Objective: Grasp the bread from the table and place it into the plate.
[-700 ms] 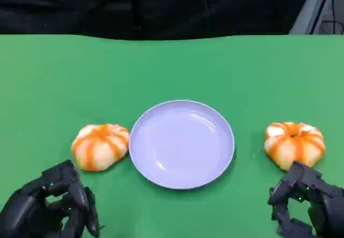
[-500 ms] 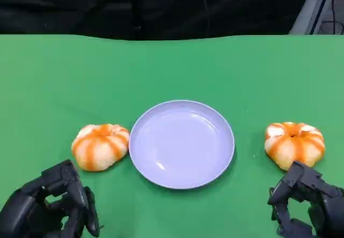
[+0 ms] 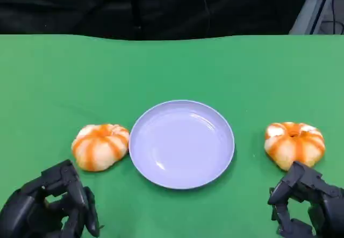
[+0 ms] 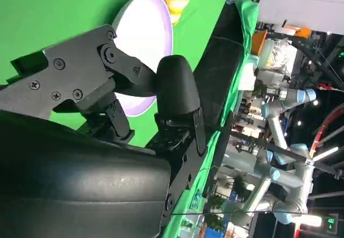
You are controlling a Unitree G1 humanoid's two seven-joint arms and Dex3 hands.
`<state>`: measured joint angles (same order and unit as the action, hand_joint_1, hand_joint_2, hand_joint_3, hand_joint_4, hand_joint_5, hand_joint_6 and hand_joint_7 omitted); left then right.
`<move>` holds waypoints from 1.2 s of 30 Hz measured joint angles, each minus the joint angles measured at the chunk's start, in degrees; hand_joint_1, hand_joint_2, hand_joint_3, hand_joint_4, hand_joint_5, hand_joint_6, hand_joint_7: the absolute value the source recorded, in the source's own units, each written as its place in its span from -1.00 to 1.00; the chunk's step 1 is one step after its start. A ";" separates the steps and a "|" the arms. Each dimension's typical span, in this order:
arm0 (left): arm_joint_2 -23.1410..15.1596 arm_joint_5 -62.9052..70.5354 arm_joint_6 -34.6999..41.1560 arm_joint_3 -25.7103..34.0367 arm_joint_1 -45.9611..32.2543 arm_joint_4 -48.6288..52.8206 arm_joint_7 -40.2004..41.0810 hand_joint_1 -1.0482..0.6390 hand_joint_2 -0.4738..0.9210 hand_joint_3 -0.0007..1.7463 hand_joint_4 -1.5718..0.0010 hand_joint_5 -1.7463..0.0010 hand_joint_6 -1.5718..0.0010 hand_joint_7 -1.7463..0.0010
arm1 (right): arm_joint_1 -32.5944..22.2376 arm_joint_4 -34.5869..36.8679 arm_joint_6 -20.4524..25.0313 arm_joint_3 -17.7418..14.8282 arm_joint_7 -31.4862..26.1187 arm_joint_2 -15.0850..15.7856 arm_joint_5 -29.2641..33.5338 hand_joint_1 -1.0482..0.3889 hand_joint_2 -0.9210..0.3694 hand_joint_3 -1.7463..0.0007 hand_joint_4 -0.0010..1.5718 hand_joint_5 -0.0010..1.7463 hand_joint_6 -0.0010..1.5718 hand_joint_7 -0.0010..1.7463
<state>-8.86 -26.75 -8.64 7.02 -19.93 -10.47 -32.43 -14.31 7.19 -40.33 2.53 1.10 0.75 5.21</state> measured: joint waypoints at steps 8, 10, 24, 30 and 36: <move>0.98 2.92 -4.80 0.27 0.46 1.26 0.41 -0.07 0.74 -0.26 0.87 0.01 0.71 -0.03 | 0.16 0.50 -0.20 0.00 -0.05 -0.12 0.23 0.28 -0.59 -0.11 0.03 1.00 -0.15 0.87; 0.19 8.42 -11.07 0.40 1.01 3.61 0.42 -0.25 0.92 -0.64 0.97 0.32 0.72 0.30 | 0.18 0.50 -0.20 0.05 -0.04 -0.14 0.20 0.28 -0.60 -0.10 0.03 1.00 -0.15 0.87; -2.69 29.00 -25.69 0.83 2.49 5.54 10.81 -0.46 1.00 -0.79 1.00 0.53 0.70 0.61 | 0.23 0.51 -0.21 0.07 -0.04 -0.16 0.20 0.26 -0.61 -0.08 0.04 1.00 -0.14 0.87; -3.49 31.82 -25.85 -0.16 3.58 6.47 12.44 -0.68 0.86 -0.94 0.80 0.54 0.46 0.82 | 0.07 0.51 -0.22 0.04 -0.07 -0.18 0.18 0.26 -0.61 -0.07 0.04 1.00 -0.14 0.87; -12.74 61.80 -22.55 -4.36 22.64 14.49 22.44 -0.66 0.79 -1.00 0.59 0.72 0.31 0.98 | 0.75 0.57 0.09 0.25 0.04 -0.54 0.42 0.27 -0.61 -0.07 0.03 1.00 -0.14 0.87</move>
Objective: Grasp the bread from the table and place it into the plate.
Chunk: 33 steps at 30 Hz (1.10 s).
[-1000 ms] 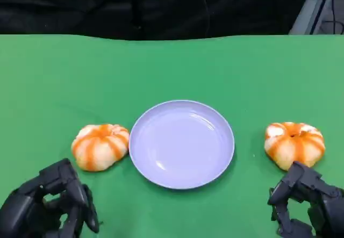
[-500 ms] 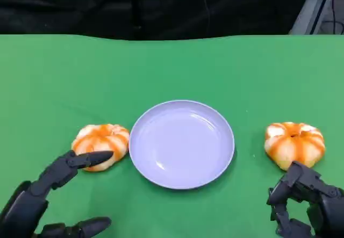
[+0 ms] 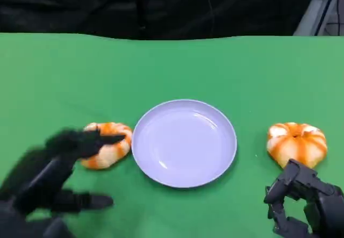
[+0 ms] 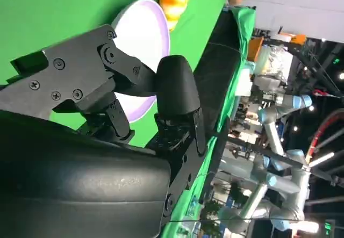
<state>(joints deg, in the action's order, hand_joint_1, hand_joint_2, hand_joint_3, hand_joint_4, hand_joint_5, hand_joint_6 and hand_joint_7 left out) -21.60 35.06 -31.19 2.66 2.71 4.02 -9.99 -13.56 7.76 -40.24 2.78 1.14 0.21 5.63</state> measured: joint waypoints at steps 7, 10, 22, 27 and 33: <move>-2.79 7.15 3.51 -6.55 7.36 7.35 6.09 -0.64 0.82 -0.99 0.54 0.81 0.34 1.00 | -0.22 -0.07 0.30 -0.17 -0.23 -0.05 0.20 0.26 -0.60 -0.07 0.03 1.00 -0.13 0.85; -3.65 8.16 4.53 -8.18 7.66 9.11 7.21 -0.62 0.84 -0.99 0.53 0.84 0.35 1.00 | -0.02 -0.07 0.28 -0.17 -0.30 -0.05 0.25 0.25 -0.60 -0.07 0.03 1.00 -0.13 0.85; -5.27 9.20 5.34 -15.03 14.31 21.17 12.28 -0.62 0.89 -0.99 0.49 0.92 0.36 1.00 | -0.14 -0.21 0.37 -0.09 -0.70 -0.15 0.49 0.25 -0.58 -0.10 0.04 1.00 -0.12 0.85; -5.29 10.01 6.14 -17.75 15.92 26.41 14.35 -0.60 0.89 -0.99 0.47 0.94 0.36 1.00 | -0.12 -0.60 0.93 -0.04 -0.99 -0.32 0.63 0.25 -0.57 -0.11 0.04 1.00 -0.12 0.85; -5.18 9.83 6.25 -19.96 19.05 32.75 15.95 -0.62 0.93 -0.99 0.48 0.97 0.37 1.00 | -0.15 -0.98 1.10 -0.01 -1.23 -0.34 0.70 0.25 -0.57 -0.11 0.04 1.00 -0.11 0.85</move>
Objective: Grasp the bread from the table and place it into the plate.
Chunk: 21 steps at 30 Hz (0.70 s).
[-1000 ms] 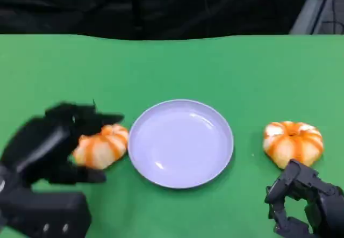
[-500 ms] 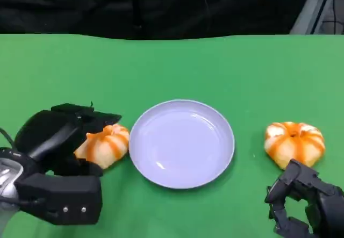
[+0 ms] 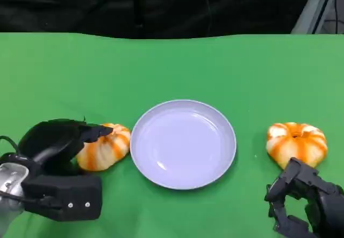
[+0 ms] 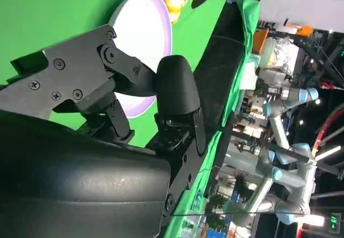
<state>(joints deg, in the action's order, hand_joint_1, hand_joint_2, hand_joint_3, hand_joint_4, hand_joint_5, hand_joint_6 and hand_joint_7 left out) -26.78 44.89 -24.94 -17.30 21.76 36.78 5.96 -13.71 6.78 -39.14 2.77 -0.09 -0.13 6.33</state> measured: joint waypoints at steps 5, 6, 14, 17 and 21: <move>0.64 -0.22 -0.25 -1.46 1.53 3.99 1.04 -0.61 0.94 -0.99 0.47 0.98 0.37 1.00 | 0.02 0.09 -0.15 -0.02 -0.11 0.02 0.03 0.23 -0.57 -0.10 0.04 1.00 -0.11 0.85; 0.80 -0.45 -0.27 -1.63 1.93 5.10 1.28 -0.60 0.93 -1.00 0.47 0.97 0.37 1.00 | 0.04 0.21 -0.30 -0.02 -0.12 0.02 0.04 0.23 -0.57 -0.10 0.04 1.00 -0.11 0.85; 1.44 -1.29 -0.30 -3.98 5.00 9.58 2.65 -0.61 0.96 -0.99 0.47 0.99 0.37 1.00 | 0.05 0.32 -0.39 0.01 -0.13 0.02 0.01 0.24 -0.57 -0.11 0.04 1.00 -0.11 0.86; 1.80 -1.36 -0.03 -4.99 5.75 9.96 2.81 -0.60 0.95 -1.00 0.48 0.99 0.37 1.00 | 0.02 0.31 -0.38 0.01 -0.12 0.02 0.00 0.26 -0.56 -0.12 0.03 1.00 -0.11 0.85; 2.40 -1.66 0.85 -5.48 6.05 9.99 2.80 -0.60 0.94 -1.00 0.47 0.99 0.37 1.00 | -0.16 0.21 -0.36 0.02 -0.12 0.02 -0.02 0.27 -0.54 -0.14 0.03 1.00 -0.10 0.85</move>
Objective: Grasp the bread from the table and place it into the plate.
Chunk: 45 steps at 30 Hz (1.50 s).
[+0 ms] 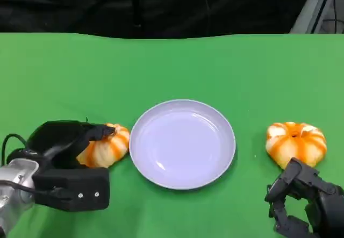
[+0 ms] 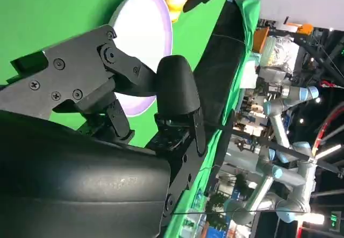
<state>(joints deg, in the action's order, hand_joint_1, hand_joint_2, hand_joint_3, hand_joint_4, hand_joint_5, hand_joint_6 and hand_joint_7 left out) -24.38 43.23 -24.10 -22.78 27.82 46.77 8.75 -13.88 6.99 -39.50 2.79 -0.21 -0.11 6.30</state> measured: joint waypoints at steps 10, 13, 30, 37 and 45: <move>0.25 -0.33 1.10 -0.97 0.03 0.06 -0.01 -0.57 0.99 -0.99 0.46 0.99 0.36 1.00 | -0.67 -1.41 0.49 0.05 0.00 0.00 -0.01 0.29 -0.53 -0.16 0.04 1.00 -0.10 0.85; 0.28 -0.68 1.06 -1.04 0.06 0.28 0.01 -0.53 0.98 -1.00 0.42 0.98 0.34 0.99 | -0.95 -1.58 0.50 0.11 0.00 -0.01 -0.02 0.28 -0.54 -0.17 0.04 1.00 -0.11 0.85; 3.05 -0.26 -4.22 -2.95 1.00 12.21 19.39 0.06 0.94 -0.99 -0.17 0.90 -0.10 0.94 | -1.28 -1.90 0.45 0.17 -0.31 -0.01 0.08 0.31 -0.52 -0.19 0.04 1.00 -0.10 0.87; 4.71 -1.54 -6.44 -2.64 0.76 15.61 24.87 0.13 0.98 -0.99 -0.29 0.94 -0.18 0.97 | -1.28 -1.90 0.45 0.17 -0.43 -0.01 0.24 0.31 -0.51 -0.21 0.05 1.00 -0.10 0.87; 4.89 -5.29 -10.97 -0.54 0.83 17.14 25.07 0.38 0.62 -0.03 0.03 -0.99 -0.22 -0.38 | -1.32 -2.43 0.82 0.32 -0.44 -0.14 0.26 0.31 -0.50 -0.23 0.03 1.00 -0.11 0.87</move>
<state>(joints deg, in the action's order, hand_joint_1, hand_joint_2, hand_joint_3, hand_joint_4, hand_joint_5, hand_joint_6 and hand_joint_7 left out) -19.48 37.93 -35.07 -23.32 28.64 63.91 33.83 -15.20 4.56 -38.68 3.11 -0.65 -0.25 6.57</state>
